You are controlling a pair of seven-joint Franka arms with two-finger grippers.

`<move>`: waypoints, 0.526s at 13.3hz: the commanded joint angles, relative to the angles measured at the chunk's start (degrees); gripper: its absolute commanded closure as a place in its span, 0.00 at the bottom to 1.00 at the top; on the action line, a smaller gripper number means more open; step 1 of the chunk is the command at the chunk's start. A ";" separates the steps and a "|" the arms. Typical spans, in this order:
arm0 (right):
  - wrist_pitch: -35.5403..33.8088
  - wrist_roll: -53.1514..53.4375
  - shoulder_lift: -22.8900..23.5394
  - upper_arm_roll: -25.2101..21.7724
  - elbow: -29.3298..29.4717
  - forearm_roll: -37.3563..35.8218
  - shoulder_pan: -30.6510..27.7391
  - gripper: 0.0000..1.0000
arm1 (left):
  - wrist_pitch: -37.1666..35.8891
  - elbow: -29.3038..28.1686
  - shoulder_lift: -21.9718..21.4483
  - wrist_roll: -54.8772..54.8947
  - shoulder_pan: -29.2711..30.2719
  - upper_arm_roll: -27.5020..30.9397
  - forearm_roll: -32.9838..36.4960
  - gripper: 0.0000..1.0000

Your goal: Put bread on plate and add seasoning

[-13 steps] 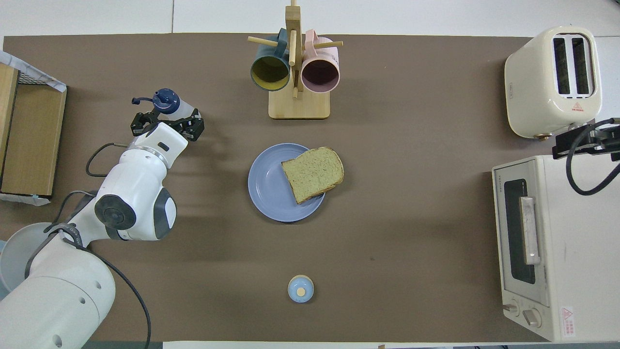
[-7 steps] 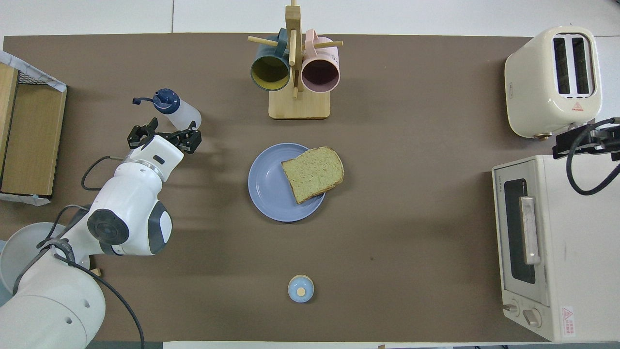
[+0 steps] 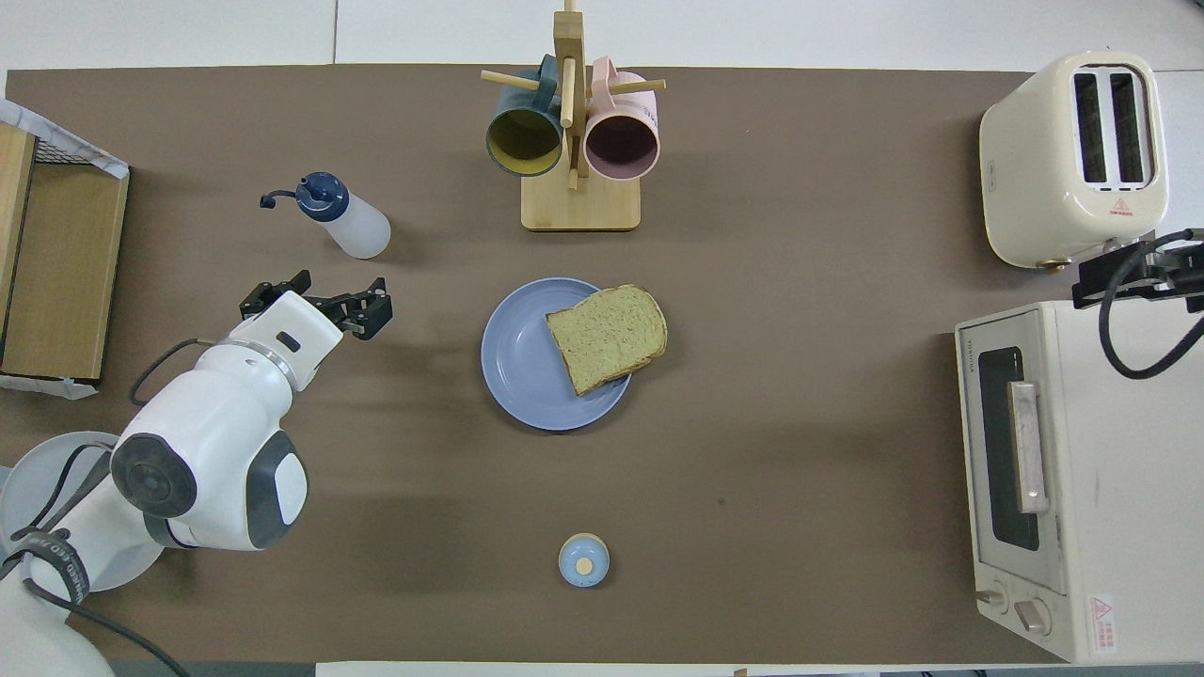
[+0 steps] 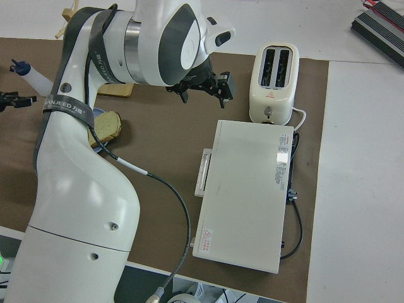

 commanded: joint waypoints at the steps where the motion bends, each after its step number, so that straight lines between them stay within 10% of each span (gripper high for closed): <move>1: 0.02 -0.75 -1.28 0.63 -1.39 -0.19 -0.84 0.00 | -12.11 -2.01 -9.67 0.02 -0.56 0.63 0.63 0.00; 7: 0.10 -0.75 -1.28 0.63 -1.39 -0.19 -0.84 0.00 | -47.33 10.69 -18.67 0.02 1.10 0.63 2.72 0.00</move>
